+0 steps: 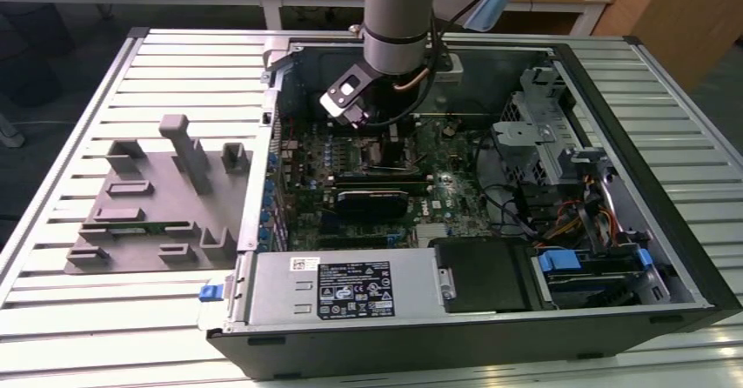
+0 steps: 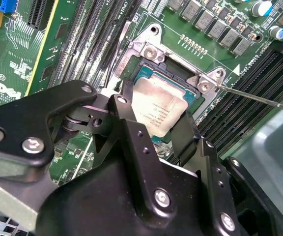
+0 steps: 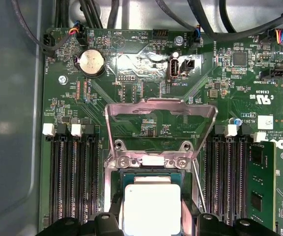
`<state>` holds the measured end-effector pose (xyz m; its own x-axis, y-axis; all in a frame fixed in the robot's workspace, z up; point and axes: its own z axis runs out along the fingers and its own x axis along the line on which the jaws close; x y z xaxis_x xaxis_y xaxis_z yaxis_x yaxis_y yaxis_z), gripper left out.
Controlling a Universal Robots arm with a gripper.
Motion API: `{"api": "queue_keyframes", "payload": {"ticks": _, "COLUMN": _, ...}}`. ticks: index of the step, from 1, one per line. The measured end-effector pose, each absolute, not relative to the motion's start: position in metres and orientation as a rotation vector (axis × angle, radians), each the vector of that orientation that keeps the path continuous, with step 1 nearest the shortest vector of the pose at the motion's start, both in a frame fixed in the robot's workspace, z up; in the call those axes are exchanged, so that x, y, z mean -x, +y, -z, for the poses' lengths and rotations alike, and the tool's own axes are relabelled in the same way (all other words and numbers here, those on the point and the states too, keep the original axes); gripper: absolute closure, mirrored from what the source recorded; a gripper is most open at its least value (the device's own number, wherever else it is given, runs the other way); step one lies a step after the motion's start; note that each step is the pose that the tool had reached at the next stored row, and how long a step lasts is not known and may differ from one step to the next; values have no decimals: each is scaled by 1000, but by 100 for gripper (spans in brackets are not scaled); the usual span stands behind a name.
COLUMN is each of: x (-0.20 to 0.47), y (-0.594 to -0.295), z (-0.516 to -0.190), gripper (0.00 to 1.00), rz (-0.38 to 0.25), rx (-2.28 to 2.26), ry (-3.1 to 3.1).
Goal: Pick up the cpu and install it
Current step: 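Place the cpu into insertion slot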
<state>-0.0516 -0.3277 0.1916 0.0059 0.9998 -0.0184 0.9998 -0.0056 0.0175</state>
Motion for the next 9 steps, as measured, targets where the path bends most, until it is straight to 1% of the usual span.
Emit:
{"api": "queue_keyframes", "payload": {"ticks": 6, "x": 52, "y": -327, "z": -192, "gripper": 45, "rz": 1, "rx": -2210, "ry": 2197}}
{"api": "queue_keyframes", "payload": {"ticks": 7, "x": 52, "y": -327, "z": -192, "gripper": 38, "rz": 1, "rx": -2210, "ry": 2197}}
{"api": "queue_keyframes", "payload": {"ticks": 9, "x": 52, "y": -327, "z": -192, "gripper": 38, "rz": 1, "rx": -2210, "ry": 2197}}
